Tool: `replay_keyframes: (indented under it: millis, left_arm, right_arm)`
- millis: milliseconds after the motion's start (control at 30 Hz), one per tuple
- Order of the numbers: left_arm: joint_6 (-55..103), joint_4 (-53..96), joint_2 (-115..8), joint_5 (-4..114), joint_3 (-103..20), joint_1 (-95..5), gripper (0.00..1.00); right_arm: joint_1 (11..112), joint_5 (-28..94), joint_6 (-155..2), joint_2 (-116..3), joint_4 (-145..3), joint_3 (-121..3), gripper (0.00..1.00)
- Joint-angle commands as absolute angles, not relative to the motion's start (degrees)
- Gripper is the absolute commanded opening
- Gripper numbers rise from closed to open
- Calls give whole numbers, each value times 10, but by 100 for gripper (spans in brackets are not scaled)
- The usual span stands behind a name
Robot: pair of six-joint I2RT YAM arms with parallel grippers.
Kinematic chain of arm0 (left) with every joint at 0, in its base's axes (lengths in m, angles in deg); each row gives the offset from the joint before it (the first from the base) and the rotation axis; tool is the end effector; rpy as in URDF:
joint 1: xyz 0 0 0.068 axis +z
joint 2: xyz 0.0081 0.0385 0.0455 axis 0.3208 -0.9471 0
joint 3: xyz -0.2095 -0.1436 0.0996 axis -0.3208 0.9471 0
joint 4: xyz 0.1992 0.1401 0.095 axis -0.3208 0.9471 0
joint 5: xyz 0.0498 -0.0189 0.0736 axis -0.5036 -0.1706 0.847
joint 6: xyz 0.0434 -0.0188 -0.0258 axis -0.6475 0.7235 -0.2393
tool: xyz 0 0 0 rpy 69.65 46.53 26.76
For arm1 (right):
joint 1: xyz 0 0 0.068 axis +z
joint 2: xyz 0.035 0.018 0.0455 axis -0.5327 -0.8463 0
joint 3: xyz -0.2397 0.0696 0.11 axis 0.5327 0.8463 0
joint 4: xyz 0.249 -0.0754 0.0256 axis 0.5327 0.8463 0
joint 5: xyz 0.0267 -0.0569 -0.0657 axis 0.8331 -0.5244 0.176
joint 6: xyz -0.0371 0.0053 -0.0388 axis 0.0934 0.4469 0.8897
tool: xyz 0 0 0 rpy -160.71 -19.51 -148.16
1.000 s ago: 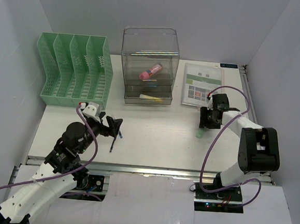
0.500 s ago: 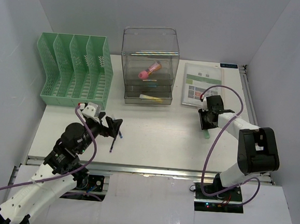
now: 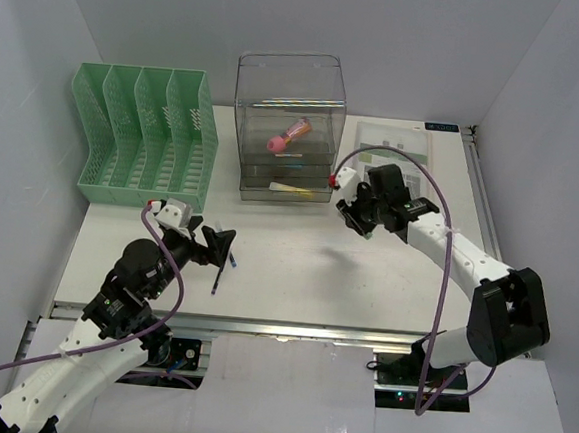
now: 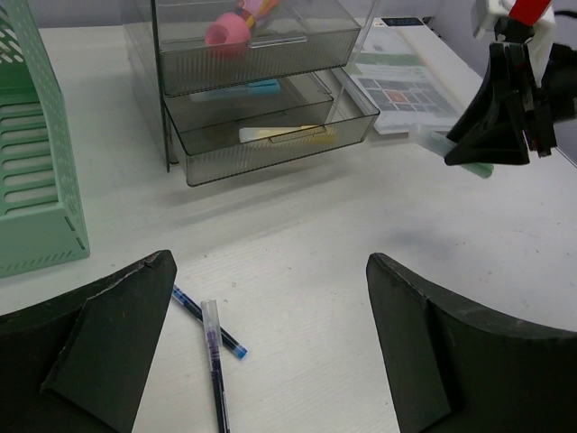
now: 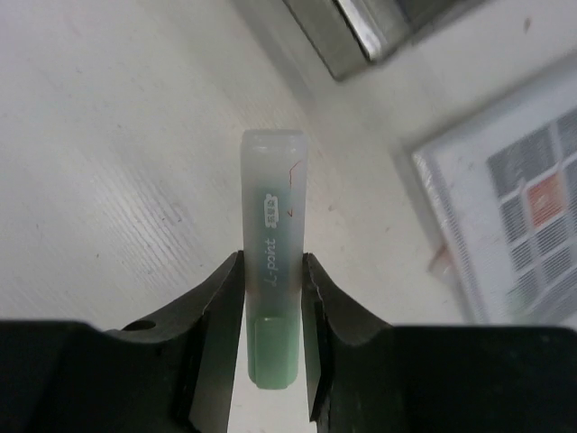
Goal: Organize the desk
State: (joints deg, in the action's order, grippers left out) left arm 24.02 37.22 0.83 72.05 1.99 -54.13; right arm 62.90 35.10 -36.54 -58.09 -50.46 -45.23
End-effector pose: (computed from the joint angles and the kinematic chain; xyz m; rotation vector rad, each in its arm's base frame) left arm 0.0993 -0.0640 0.2879 0.2350 1.6861 -0.4883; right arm 0.2700 0.1674 0.2711 -1.2898 1.9065 0.1749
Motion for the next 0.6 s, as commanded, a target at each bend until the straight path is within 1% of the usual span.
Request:
replay_keyframes:
  millis: [0, 67, 133, 267, 300, 367, 400, 433, 467, 500, 567]
  left_arm:
    - [236, 374, 17, 729, 6, -540, 98]
    - [235, 374, 19, 734, 7, -540, 98]
    - [234, 375, 21, 739, 7, -540, 98]
    - [232, 377, 22, 739, 8, -540, 98]
    - [232, 377, 21, 740, 8, -540, 98]
    - [231, 377, 21, 741, 8, -540, 98]
    - [231, 377, 21, 740, 7, -540, 98]
    - [231, 377, 21, 739, 7, -540, 98]
    - [230, 377, 20, 738, 7, -540, 98]
    - [230, 377, 20, 737, 8, -540, 98]
    - [231, 377, 20, 736, 8, -540, 98]
  right_arm:
    - [723, 319, -197, -640, -492, -573, 9]
    - [757, 275, -161, -683, -499, -620, 10]
    - [770, 226, -143, -728, -505, -675, 13]
    - [778, 193, -130, -829, -503, -803, 16]
    - [779, 186, -129, -846, -504, -819, 17]
    - [781, 158, -125, -868, -527, -830, 24]
    - [782, 145, -125, -883, -538, -831, 47]
    - [783, 134, -129, -891, -550, -831, 59]
    - [783, 125, -133, -896, -559, -831, 68]
    - [783, 124, -140, -895, -562, -829, 72]
    - [783, 129, -162, -888, -564, -824, 77]
